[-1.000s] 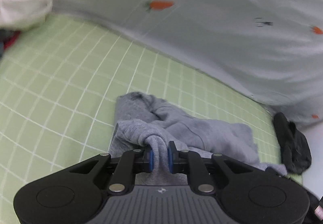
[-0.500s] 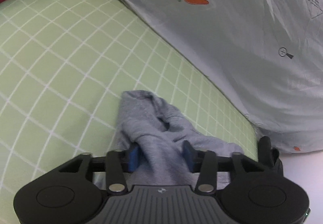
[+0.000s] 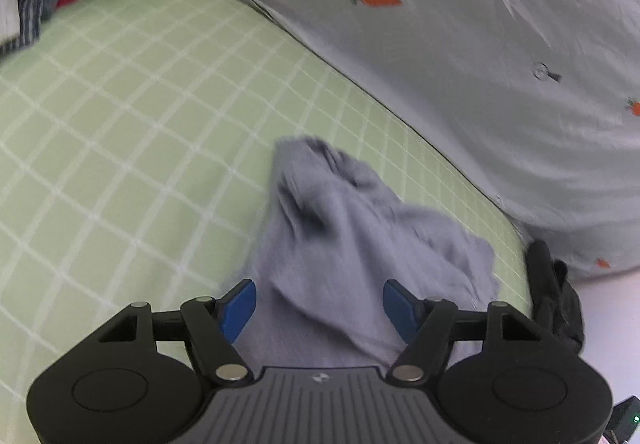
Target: Fold clothes
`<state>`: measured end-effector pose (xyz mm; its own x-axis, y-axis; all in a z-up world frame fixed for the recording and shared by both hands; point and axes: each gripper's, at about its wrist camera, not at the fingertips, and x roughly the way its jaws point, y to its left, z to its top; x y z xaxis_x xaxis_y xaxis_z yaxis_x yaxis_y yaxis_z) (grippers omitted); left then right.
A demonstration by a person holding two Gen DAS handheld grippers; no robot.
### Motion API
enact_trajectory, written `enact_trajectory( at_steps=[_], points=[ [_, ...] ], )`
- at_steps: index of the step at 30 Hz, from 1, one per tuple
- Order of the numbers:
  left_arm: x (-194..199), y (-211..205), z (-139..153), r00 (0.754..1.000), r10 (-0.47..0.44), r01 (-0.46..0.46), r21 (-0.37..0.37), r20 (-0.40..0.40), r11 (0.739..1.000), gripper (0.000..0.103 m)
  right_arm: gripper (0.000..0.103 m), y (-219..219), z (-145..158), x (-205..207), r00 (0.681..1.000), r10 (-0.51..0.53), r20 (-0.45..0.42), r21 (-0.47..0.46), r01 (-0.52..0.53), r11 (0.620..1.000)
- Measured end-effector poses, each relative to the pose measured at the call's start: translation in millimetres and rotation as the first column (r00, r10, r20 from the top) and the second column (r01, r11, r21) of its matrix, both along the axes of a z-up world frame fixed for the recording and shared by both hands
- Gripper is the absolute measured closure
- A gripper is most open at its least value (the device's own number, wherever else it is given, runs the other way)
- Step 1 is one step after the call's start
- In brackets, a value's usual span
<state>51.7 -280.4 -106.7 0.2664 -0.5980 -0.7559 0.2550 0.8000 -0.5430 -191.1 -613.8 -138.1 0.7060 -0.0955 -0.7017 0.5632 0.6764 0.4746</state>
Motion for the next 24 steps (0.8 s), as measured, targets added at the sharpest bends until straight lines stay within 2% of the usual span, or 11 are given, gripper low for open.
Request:
enact_trajectory(
  at_steps=[1, 3, 5, 6, 14, 17, 19, 20, 21, 22, 24],
  points=[
    [-3.7, -2.2, -1.3, 1.000, -0.004, 0.004, 0.001, 0.002, 1.000, 0.035, 0.058, 2.5, -1.2, -1.6, 1.000, 0.014, 0.004, 0.004, -0.014, 1.000],
    [-8.8, -6.1, -2.3, 1.000, -0.016, 0.016, 0.007, 0.013, 1.000, 0.049, 0.080, 8.1, -2.5, -1.5, 0.999, 0.045, 0.010, -0.004, -0.045, 0.999],
    [-7.2, -10.1, -2.4, 0.999, -0.029, 0.029, 0.000, 0.015, 1.000, 0.087, 0.090, 11.2, 0.0, 0.3, 0.997, 0.072, 0.015, -0.033, -0.071, 0.997],
    [-4.7, -11.6, -1.9, 0.999, -0.029, 0.030, -0.006, 0.016, 1.000, 0.096, 0.093, 11.2, 2.7, 1.3, 0.996, 0.082, 0.029, -0.046, -0.081, 0.996],
    [30.8, -35.4, 29.5, 0.994, -0.002, 0.014, -0.109, 0.112, 0.994, 0.097, 0.095, -18.9, 20.1, 32.3, 0.991, 0.058, 0.121, -0.068, -0.050, 0.996],
    [60.4, -54.0, 34.0, 0.990, 0.037, -0.022, -0.108, 0.136, 0.994, 0.096, 0.095, -38.5, 23.0, 59.2, 0.989, 0.025, 0.149, -0.060, -0.017, 0.998],
    [79.0, -66.5, 32.9, 0.984, 0.077, -0.068, -0.057, 0.160, 0.996, 0.087, 0.092, -51.3, 23.7, 78.4, 0.987, 0.005, 0.159, -0.060, 0.005, 0.998],
    [86.8, -71.4, 32.4, 0.981, 0.092, -0.089, -0.024, 0.173, 0.996, 0.069, 0.089, -54.9, 23.2, 87.2, 0.988, -0.008, 0.154, -0.072, 0.020, 0.997],
    [92.6, -73.8, 32.2, 0.978, 0.095, -0.097, 0.002, 0.184, 0.995, 0.058, 0.074, -57.3, 23.5, 94.9, 0.989, -0.014, 0.148, -0.090, 0.027, 0.996],
    [97.7, -75.2, 32.1, 0.976, 0.095, -0.102, 0.024, 0.194, 0.995, 0.033, 0.044, -58.1, 25.6, 100.5, 0.990, -0.007, 0.141, -0.121, 0.024, 0.992],
    [96.7, -72.3, 30.8, 0.967, 0.063, -0.083, 0.068, 0.246, 0.994, 0.016, 0.014, -54.9, 29.5, 108.4, 0.994, 0.012, 0.107, -0.203, 0.010, 0.979]
  ],
)
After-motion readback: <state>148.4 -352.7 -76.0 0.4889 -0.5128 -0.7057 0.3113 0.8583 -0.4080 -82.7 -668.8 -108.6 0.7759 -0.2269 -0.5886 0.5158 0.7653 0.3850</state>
